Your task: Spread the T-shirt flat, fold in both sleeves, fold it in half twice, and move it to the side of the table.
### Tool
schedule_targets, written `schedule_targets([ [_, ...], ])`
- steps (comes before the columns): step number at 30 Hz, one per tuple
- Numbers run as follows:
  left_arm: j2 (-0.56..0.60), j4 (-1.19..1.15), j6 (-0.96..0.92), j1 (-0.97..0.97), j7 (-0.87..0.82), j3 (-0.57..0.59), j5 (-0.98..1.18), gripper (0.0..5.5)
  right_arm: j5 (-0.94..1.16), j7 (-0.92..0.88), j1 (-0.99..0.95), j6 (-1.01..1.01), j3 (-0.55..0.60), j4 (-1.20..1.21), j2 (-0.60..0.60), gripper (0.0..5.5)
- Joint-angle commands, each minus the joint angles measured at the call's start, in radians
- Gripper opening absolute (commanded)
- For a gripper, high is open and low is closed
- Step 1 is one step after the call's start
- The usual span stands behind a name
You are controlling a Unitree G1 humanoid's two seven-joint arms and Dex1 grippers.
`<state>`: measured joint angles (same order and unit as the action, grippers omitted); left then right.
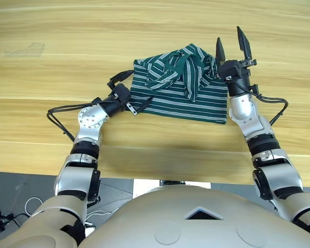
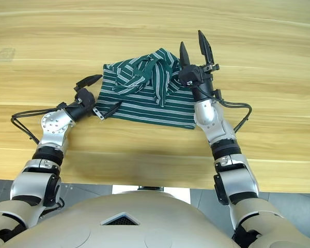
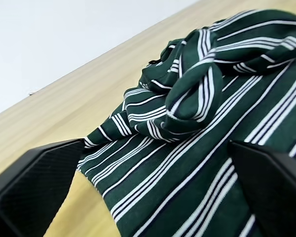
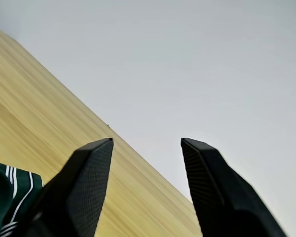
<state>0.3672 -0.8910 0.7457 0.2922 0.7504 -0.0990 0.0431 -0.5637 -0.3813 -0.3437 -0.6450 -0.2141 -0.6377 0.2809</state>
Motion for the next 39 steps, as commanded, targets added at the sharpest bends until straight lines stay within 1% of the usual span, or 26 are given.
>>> schedule_targets([
  [1,-0.014,0.023,-0.011,-0.011,0.082,-0.002,0.042,5.38,-0.029,-0.029,-0.031,0.001,-0.022,-0.051,0.005,2.54],
  [9,-0.029,0.057,-0.048,0.005,0.191,-0.007,0.076,5.38,-0.059,-0.085,-0.064,-0.004,-0.053,-0.132,0.003,2.54],
  [13,-0.046,0.042,-0.089,0.033,0.194,0.006,0.086,5.38,-0.072,-0.117,-0.071,-0.005,-0.072,-0.166,0.004,2.54],
  [18,-0.076,-0.006,-0.143,0.091,0.152,0.03,0.085,4.51,-0.083,-0.147,-0.064,-0.008,-0.093,-0.196,0.001,2.54],
  [22,-0.09,-0.02,-0.151,0.113,0.153,0.046,0.092,3.9,-0.084,-0.156,-0.047,-0.01,-0.118,-0.209,-0.015,2.54],
  [24,-0.096,-0.024,-0.154,0.121,0.156,0.059,0.097,3.51,-0.081,-0.154,-0.034,-0.011,-0.13,-0.228,-0.027,2.54],
  [29,-0.097,-0.031,-0.149,0.119,0.151,0.062,0.078,2.83,-0.074,-0.157,-0.004,-0.014,-0.148,-0.246,-0.04,2.54],
  [34,-0.086,-0.022,-0.149,0.109,0.151,0.066,0.073,2.02,-0.084,-0.164,0.001,-0.006,-0.158,-0.247,-0.043,2.54],
  [35,-0.084,-0.019,-0.149,0.106,0.15,0.066,0.073,1.78,-0.085,-0.164,0.001,-0.005,-0.16,-0.246,-0.044,2.54],
  [36,-0.083,-0.018,-0.15,0.104,0.149,0.066,0.072,1.71,-0.082,-0.162,0.003,-0.006,-0.159,-0.245,-0.043,2.54],
  [39,-0.082,-0.018,-0.155,0.096,0.147,0.064,0.068,1.18,-0.054,-0.137,0.03,-0.013,-0.149,-0.223,-0.04,2.54],
])
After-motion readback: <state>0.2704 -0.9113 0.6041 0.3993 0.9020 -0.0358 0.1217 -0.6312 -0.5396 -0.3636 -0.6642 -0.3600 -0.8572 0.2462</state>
